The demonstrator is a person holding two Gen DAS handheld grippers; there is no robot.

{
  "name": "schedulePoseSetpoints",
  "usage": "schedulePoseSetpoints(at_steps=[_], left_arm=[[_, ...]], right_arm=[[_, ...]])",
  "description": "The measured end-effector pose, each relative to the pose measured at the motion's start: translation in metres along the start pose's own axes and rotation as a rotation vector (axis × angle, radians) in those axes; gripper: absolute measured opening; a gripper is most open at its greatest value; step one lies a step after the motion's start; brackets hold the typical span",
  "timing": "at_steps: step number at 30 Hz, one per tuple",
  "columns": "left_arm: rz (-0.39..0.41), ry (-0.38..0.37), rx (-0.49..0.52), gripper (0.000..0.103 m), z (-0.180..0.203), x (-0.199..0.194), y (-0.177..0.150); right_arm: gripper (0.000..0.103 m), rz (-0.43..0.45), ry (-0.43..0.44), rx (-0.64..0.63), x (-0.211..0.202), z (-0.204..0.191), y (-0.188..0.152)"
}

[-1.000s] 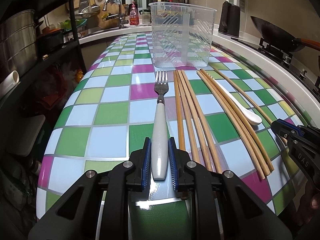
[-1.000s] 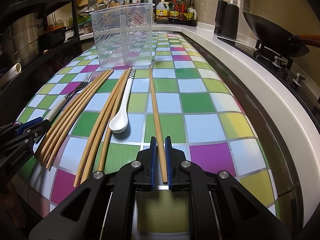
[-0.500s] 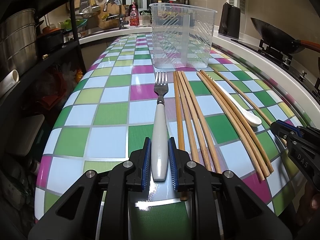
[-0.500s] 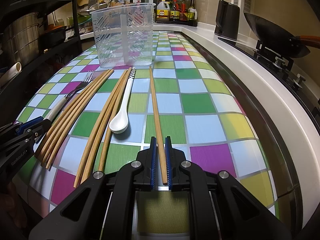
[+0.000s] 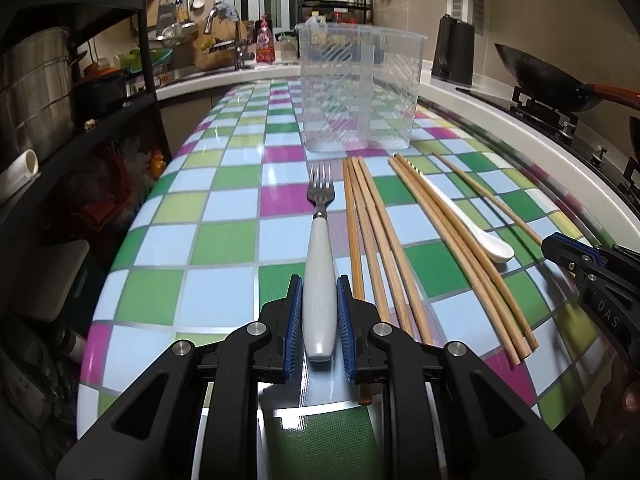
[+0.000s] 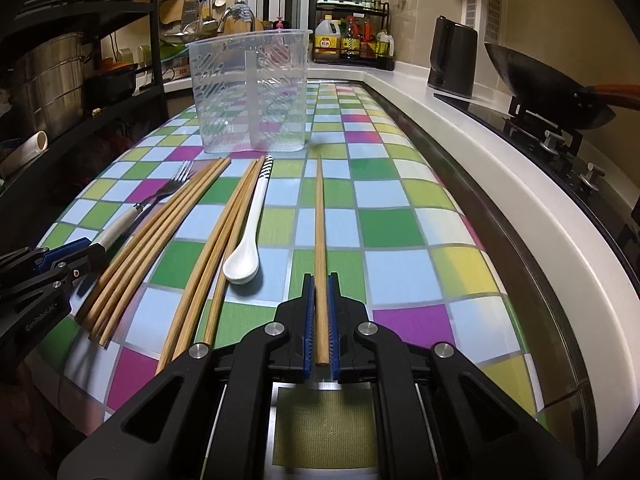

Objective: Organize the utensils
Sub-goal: 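Lift the fork and chopstick and carry both toward the clear plastic container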

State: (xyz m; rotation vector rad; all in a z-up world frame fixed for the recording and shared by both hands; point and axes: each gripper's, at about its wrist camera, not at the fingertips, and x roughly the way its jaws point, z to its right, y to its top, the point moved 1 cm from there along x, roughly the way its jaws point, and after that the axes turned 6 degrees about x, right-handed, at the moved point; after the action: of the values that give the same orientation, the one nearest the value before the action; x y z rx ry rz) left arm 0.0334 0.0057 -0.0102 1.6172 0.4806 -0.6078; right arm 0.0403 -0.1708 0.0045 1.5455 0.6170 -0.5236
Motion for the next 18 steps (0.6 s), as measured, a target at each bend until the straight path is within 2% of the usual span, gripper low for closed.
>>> schedulePoseSetpoints(at_steps=[9,18], left_arm=[[0.148,0.042,0.054,0.018,0.005,-0.026,0.016],[0.221,0.056,0.094,0.018,0.015,-0.040,0.030]], right_arm=[[0.007,0.105,0.021,-0.008,-0.023,-0.001,0.018],[0.006,0.192,0.042,-0.030,-0.044,-0.002,0.029]])
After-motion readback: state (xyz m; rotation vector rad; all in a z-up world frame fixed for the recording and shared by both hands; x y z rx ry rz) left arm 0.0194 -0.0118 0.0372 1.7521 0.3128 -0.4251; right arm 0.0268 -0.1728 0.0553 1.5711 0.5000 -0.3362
